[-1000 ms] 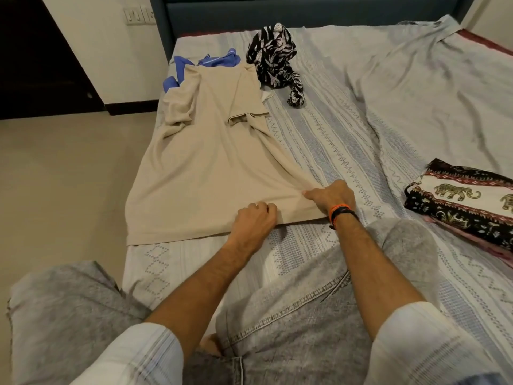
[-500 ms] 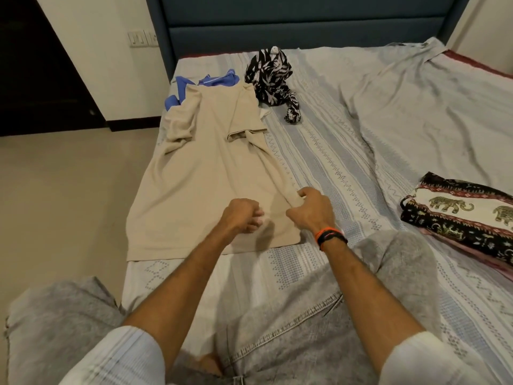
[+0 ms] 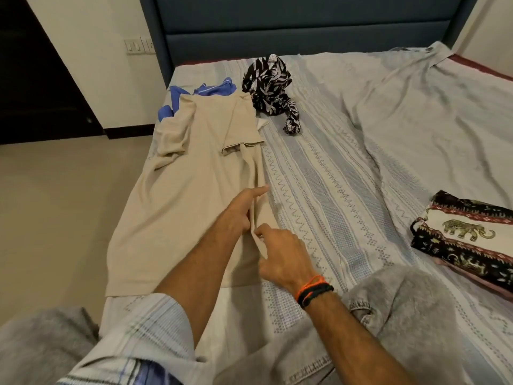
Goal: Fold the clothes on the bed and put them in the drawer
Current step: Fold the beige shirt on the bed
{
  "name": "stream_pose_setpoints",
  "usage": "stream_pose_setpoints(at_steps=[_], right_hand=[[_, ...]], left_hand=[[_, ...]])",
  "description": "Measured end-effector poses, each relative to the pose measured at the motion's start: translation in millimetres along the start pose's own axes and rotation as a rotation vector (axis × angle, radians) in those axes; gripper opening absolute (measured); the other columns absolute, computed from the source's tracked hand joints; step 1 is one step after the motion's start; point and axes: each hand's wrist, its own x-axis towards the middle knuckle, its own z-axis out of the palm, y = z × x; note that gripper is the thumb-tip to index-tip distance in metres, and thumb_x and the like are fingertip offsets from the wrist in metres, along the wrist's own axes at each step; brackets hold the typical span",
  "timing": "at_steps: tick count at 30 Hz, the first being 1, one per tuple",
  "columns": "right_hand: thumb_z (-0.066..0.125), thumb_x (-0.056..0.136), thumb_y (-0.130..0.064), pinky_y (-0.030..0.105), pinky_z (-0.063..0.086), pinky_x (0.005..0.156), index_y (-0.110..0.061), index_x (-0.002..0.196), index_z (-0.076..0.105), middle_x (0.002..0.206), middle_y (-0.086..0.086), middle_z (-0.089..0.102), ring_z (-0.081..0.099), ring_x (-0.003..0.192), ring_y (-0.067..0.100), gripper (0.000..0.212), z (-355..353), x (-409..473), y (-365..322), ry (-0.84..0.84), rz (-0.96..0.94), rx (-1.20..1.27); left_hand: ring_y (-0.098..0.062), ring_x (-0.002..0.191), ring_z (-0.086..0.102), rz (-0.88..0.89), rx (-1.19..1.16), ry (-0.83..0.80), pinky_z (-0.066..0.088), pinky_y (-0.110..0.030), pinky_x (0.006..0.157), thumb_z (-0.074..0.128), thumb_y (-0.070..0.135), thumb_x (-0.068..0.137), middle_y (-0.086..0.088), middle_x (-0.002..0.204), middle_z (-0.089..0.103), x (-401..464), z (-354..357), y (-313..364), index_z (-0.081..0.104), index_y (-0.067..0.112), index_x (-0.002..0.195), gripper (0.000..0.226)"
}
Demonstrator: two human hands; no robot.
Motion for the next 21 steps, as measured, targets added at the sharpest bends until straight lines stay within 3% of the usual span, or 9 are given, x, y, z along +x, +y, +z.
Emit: stream_pose_setpoints(at_steps=[4, 8, 13, 15, 18, 21], right_hand=[[0.062, 0.075, -0.013, 0.043, 0.053, 0.084, -0.021, 0.133, 0.045, 0.114, 0.005, 0.064, 0.063, 0.102, 0.032, 0.061, 5, 5, 0, -0.072, -0.03, 0.001], [0.062, 0.074, -0.011, 0.041, 0.053, 0.086, -0.018, 0.139, 0.045, 0.122, 0.004, 0.056, 0.06, 0.106, 0.032, 0.067, 10, 5, -6, -0.131, -0.075, -0.025], [0.06, 0.077, -0.009, 0.043, 0.053, 0.079, -0.013, 0.132, 0.05, 0.117, 0.007, 0.054, 0.059, 0.098, 0.034, 0.057, 21, 4, -20, -0.136, -0.153, 0.015], [0.06, 0.078, -0.009, 0.041, 0.052, 0.076, -0.013, 0.129, 0.051, 0.115, 0.007, 0.054, 0.059, 0.096, 0.033, 0.052, 26, 3, -24, -0.152, -0.171, -0.011], [0.059, 0.078, -0.007, 0.041, 0.053, 0.078, -0.014, 0.128, 0.052, 0.114, 0.005, 0.056, 0.059, 0.095, 0.029, 0.051, 32, 3, -23, -0.15, -0.187, -0.016], [0.06, 0.077, -0.004, 0.042, 0.054, 0.083, -0.011, 0.13, 0.054, 0.114, 0.005, 0.06, 0.059, 0.098, 0.025, 0.054, 39, 3, -22, -0.147, -0.23, 0.059]], left_hand=[[-0.031, 0.085, 0.067, 0.087, 0.03, 0.287, 0.057, -0.041, 0.073, 0.083, 0.013, 0.067, -0.015, 0.098, 0.071, 17, -6, 13, 0.063, -0.001, 0.113, 0.052], [-0.034, 0.096, 0.064, 0.203, 0.187, 0.522, 0.057, -0.047, 0.083, 0.071, 0.007, 0.079, -0.019, 0.112, 0.068, 38, -27, 26, 0.061, -0.004, 0.117, 0.041], [-0.029, 0.107, 0.062, 0.261, 0.194, 0.378, 0.056, -0.038, 0.082, 0.073, 0.007, 0.086, -0.012, 0.124, 0.061, 41, -42, 30, 0.048, 0.002, 0.137, 0.057], [-0.024, 0.113, 0.058, 0.308, 0.233, 0.304, 0.05, -0.027, 0.071, 0.071, -0.001, 0.085, 0.0, 0.128, 0.051, 37, -47, 25, 0.043, 0.014, 0.141, 0.064], [-0.02, 0.1, 0.061, 0.384, 0.278, 0.197, 0.051, -0.02, 0.061, 0.064, -0.017, 0.082, -0.002, 0.129, 0.053, 33, -58, 17, 0.051, 0.022, 0.135, 0.067], [-0.005, 0.097, 0.058, 0.477, 0.311, 0.137, 0.052, -0.017, 0.069, 0.051, -0.03, 0.079, -0.005, 0.133, 0.056, 31, -66, 11, 0.059, 0.015, 0.132, 0.07]])
